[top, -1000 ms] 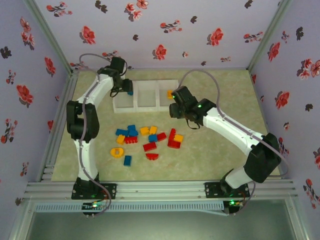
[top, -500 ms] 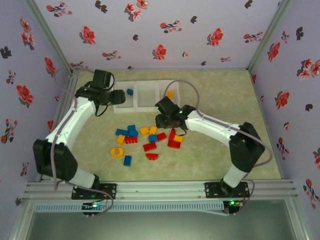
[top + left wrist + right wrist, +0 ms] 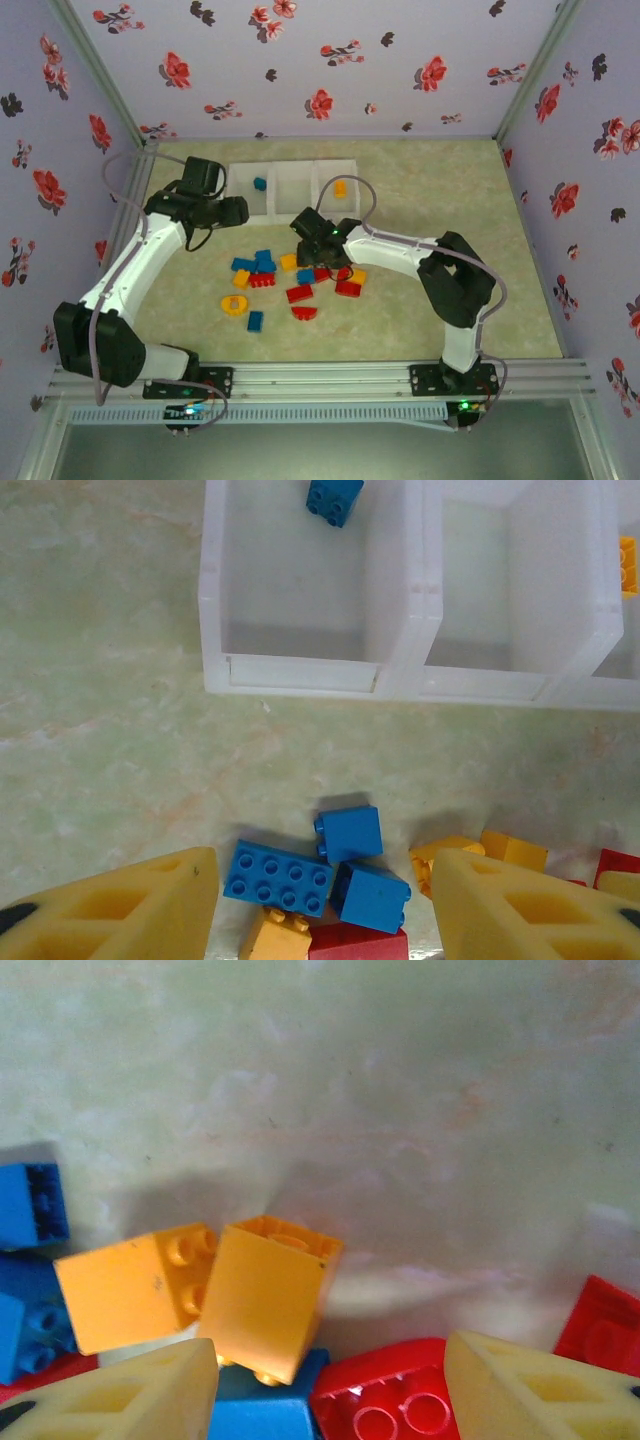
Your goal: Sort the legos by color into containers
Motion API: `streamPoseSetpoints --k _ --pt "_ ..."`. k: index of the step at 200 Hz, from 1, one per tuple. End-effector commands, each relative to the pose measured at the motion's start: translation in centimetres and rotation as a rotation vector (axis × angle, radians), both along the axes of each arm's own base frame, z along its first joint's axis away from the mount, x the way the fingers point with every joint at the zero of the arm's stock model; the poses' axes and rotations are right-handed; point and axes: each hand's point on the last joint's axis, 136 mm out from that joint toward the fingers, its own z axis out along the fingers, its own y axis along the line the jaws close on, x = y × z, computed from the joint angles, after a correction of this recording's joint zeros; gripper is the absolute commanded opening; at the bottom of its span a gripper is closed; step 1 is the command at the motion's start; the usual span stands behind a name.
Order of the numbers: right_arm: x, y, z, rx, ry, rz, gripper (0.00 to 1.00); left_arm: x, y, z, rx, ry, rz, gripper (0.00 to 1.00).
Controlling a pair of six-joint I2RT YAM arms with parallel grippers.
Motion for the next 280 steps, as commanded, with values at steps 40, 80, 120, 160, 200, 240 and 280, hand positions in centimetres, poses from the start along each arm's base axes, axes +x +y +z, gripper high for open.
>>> streamPoseSetpoints --k 40,80,120,160,200,240,280 --pt "1.1 2.5 -0.7 0.063 0.023 -0.061 0.58 -1.3 0.3 1.4 0.026 -0.015 -0.038 0.59" --pt "1.2 2.2 -1.4 0.03 0.033 -0.076 0.52 -1.6 0.4 1.2 0.03 -0.013 -0.044 0.59" --pt "1.1 2.1 -1.9 0.012 0.046 -0.076 0.51 -1.7 0.4 1.4 0.034 -0.018 -0.049 0.59" --pt "1.2 2.2 -2.4 -0.021 0.056 -0.064 0.46 -1.8 0.4 1.0 0.033 -0.016 -0.051 0.59" --pt "1.3 1.1 -2.4 -0.075 0.039 -0.059 0.35 -2.2 0.5 1.3 0.026 -0.021 -0.046 0.59" --pt "1.8 -0.8 -0.4 -0.167 -0.029 -0.027 0.31 -2.5 0.6 1.6 0.023 -0.026 -0.045 0.59" --pt "3.4 -2.6 3.9 -0.182 -0.116 -0.02 0.3 -2.6 0.4 1.9 0.014 -0.036 -0.042 0.59"
